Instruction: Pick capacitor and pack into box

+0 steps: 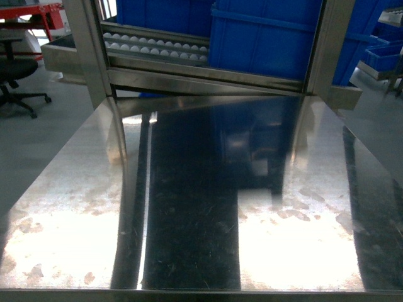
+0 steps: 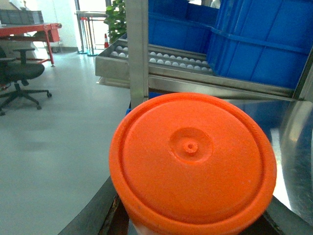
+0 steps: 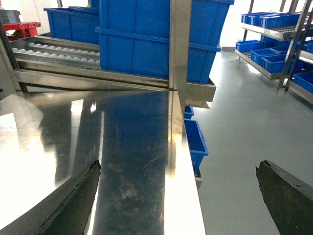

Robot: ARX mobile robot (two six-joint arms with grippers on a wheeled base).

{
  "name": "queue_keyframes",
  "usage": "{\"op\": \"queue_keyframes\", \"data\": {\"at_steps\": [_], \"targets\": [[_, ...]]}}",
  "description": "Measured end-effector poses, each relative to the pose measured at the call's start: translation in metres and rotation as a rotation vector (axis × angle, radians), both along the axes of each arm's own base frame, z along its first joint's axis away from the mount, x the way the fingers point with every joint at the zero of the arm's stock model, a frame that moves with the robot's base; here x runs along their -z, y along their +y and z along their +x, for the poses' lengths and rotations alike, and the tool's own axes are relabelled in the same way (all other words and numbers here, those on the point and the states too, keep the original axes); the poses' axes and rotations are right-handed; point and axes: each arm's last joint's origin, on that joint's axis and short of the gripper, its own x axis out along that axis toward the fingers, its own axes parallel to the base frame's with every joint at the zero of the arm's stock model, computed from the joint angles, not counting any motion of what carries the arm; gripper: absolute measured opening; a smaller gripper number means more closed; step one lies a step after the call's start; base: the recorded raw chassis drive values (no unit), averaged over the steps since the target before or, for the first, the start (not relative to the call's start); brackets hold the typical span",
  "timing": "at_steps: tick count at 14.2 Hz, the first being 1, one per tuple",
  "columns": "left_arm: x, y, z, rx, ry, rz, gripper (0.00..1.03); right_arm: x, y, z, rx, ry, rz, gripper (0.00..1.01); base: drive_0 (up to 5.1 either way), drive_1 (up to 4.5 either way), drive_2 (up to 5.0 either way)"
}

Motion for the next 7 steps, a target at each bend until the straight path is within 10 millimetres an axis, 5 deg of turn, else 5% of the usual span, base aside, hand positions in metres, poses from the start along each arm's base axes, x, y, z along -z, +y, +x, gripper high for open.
{"op": "queue_keyframes", "data": {"at_steps": [7], "targets": [[0.0008, 0.0, -0.0098, 0.0, 0.003, 0.0, 0.45, 0.0, 0.0, 0.0, 0.0, 0.0, 0.0, 0.98, 0.0, 0.0, 0.0]]}}
